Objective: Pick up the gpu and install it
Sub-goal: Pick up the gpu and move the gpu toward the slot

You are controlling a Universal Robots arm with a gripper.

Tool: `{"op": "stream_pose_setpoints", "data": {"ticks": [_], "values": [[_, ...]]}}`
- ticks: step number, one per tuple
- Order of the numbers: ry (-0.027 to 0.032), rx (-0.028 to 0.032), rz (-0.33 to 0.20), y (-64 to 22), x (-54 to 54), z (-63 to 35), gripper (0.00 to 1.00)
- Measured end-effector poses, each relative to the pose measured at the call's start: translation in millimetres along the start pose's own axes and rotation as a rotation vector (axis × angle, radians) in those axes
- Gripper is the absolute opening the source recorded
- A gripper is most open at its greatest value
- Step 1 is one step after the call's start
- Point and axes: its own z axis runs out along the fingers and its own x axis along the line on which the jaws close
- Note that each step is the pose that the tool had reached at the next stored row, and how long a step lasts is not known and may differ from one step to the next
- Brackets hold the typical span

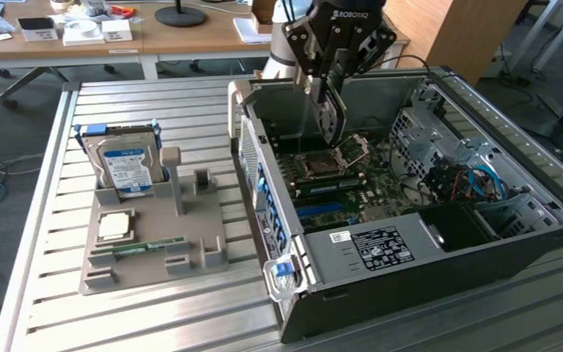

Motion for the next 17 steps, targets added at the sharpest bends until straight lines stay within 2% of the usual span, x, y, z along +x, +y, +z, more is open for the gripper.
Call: {"op": "stream_pose_setpoints", "data": {"ticks": [8,14,17], "values": [[0.0001,0.0,0.0,1.1,-15.6,0.4,0.27],[0.0001,0.0,0.0,1.5,-23.0,0.6,0.27],[0.0001,0.0,0.0,2.0,-30.9,0.7,0.27]]}}
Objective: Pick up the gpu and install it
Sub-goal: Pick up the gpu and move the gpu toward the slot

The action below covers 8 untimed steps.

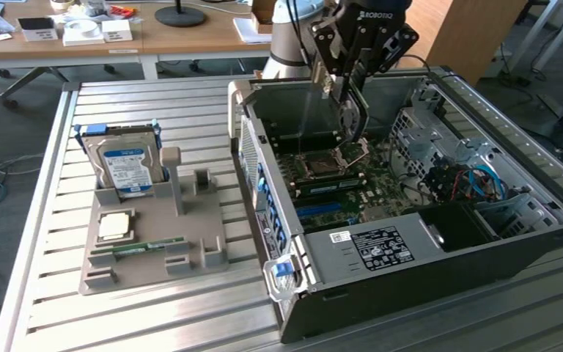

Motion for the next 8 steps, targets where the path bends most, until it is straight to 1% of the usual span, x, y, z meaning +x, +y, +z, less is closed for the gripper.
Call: {"op": "stream_pose_setpoints", "data": {"ticks": [5,8], "values": [[0.0,0.0,0.0,0.3,-5.2,0.1,0.27],[0.0,0.0,0.0,0.4,-5.6,0.1,0.27]]}}
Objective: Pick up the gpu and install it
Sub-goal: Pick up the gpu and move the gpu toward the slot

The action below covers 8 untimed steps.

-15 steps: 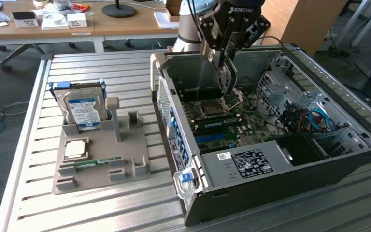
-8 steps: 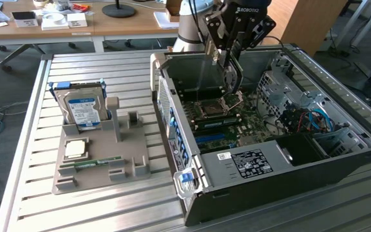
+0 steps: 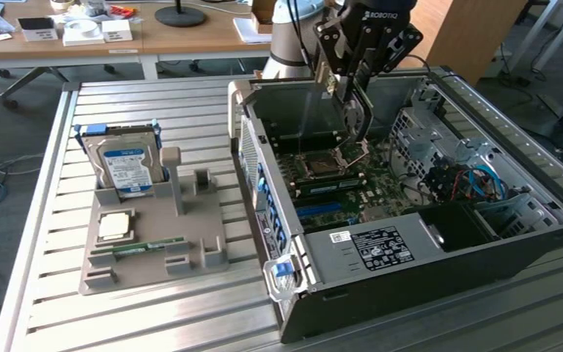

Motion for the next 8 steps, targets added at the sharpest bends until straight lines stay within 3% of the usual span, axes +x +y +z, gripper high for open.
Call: {"op": "stream_pose_setpoints", "data": {"ticks": [8], "values": [[0.0,-0.0001,0.0,0.0,-0.1,0.0,0.27]]}}
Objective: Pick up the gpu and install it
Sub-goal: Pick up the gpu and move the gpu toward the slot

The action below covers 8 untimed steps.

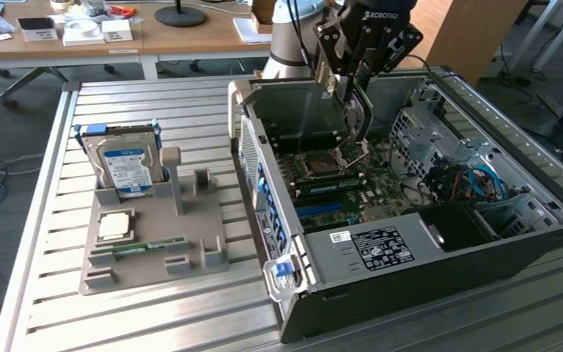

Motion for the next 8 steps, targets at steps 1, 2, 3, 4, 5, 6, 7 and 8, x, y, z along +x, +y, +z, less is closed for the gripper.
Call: {"op": "stream_pose_setpoints", "data": {"ticks": [1,2,3,4,5,6,7,8], "values": [[0.0,0.0,0.0,0.0,-0.6,0.0,0.27],[0.0,0.0,0.0,0.1,-1.2,0.0,0.27],[0.0,0.0,0.0,0.1,-1.8,0.0,0.27],[0.0001,0.0,0.0,0.2,-2.6,0.0,0.27],[0.0001,0.0001,0.0,0.2,-3.5,0.0,0.27],[0.0001,0.0001,0.0,0.3,-4.6,0.0,0.27],[0.0,0.0,0.0,0.4,-5.8,0.1,0.27],[0.0,0.0,0.0,0.4,-7.2,0.1,0.27]]}}
